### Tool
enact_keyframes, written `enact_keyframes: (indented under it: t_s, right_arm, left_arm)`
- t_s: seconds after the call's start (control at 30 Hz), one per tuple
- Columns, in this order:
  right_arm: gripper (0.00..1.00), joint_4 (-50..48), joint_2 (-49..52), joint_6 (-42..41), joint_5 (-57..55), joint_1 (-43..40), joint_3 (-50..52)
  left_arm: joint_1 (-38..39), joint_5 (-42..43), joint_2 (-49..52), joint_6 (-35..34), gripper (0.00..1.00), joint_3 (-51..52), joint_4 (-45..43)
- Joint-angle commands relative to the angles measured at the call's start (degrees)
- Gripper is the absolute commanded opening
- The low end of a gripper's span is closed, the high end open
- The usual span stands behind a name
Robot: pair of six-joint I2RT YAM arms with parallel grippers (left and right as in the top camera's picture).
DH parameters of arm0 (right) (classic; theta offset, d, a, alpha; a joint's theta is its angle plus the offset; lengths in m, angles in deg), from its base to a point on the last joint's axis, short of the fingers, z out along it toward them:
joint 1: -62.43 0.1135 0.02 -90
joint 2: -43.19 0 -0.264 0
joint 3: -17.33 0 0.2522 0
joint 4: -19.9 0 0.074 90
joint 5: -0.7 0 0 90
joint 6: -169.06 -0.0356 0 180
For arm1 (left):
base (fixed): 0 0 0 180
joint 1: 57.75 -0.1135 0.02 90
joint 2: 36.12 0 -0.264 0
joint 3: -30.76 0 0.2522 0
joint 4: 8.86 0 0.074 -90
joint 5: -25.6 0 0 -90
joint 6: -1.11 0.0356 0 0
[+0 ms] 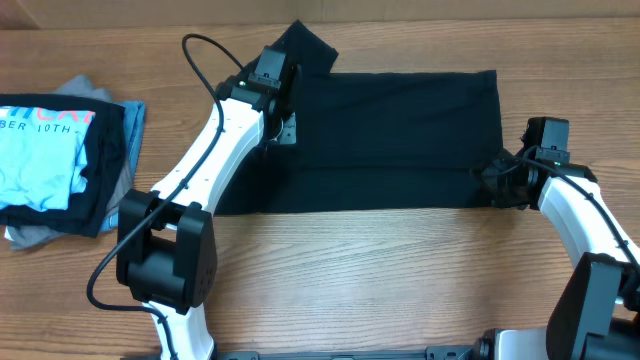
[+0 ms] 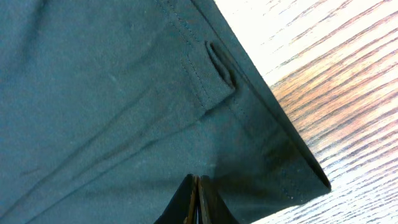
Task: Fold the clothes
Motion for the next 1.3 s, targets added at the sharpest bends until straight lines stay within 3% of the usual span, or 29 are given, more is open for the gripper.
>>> enact_keyframes:
  t_s: [0.0,0.3,0.53,0.77,1.27]
  right_arm:
    - [0.04,-0.57,0.28,0.39,-0.87,0.07,0.52]
    - [0.05,-0.57,0.28,0.39,-0.87,0.07,0.52]
    - [0.05,-0.57,0.28,0.39,-0.87,0.07,0.52]
    - [0.05,-0.57,0.28,0.39,-0.85,0.07,0.52]
    - [0.06,-0.59,0.28,0.39,-0.87,0.07,0.52]
  left_arm:
    - [1.16,1.07,0.37,8.7,0.29,0.07,3.89]
    - [6.01,-1.38,0.37,18.53,0.29,5.4,3.5]
    - [7.82,-9.99,0.39,18.75,0.24,9.68,0.24]
    - [7.78,-10.29,0.39,20.24,0.48,12.11,-3.93]
    - [7.98,-10.01,0.42,21.38,0.45,14.36,-9.57]
